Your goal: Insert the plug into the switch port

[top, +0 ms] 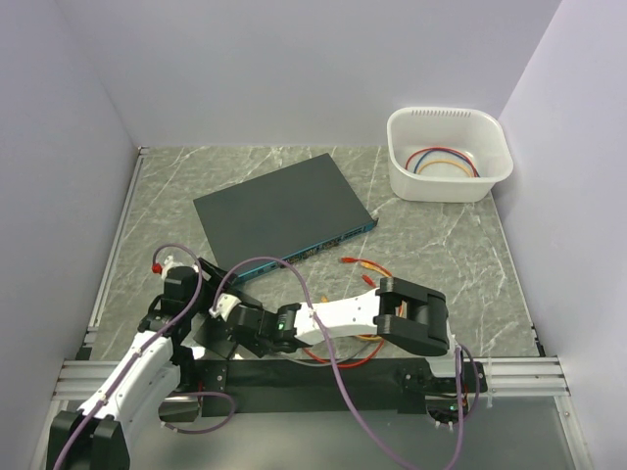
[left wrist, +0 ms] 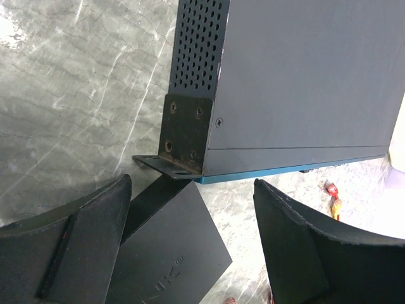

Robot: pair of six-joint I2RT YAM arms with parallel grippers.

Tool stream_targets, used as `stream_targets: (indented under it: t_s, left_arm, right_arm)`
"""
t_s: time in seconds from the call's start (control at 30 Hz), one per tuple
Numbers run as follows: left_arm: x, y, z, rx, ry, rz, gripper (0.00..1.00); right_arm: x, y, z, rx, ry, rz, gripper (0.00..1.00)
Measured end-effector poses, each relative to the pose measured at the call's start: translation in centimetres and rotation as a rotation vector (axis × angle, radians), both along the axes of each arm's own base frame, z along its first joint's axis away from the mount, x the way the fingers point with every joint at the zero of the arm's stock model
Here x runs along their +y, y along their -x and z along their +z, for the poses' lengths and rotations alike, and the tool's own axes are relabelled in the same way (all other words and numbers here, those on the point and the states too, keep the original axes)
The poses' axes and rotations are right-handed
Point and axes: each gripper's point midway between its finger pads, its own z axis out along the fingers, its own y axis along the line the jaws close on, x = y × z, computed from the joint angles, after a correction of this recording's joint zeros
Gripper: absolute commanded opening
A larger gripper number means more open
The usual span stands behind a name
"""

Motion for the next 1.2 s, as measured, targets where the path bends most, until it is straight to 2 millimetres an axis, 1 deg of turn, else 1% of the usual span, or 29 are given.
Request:
stream_targets:
  t_s: [0.3,0.57,0.93,1.2]
  left_arm:
    - [0.1,0.1,0.1,-0.007,0.000,0.003,0.83]
    - [0.1,0.1,-0.1,-0.008,-0.002,0.006,0.82]
    - [0.5,-0.1,0.0,-0.023,-0.013,0.024,0.82]
    - [0.7,-0.1,0.0,-0.025,-0.018,0.032,0.82]
  right_arm:
    - [-0.1,-0.1,0.0,0.012,0.002,-0.003,0.00]
    - [0.0,-0.1,0.6,0.022,0.022,-0.001,0.00]
    - [0.7,0.1,0.7,0.040,0.057,0.001,0.00]
    - [1.0,0.3,0.7,0.058,0.052,-0.006,0.00]
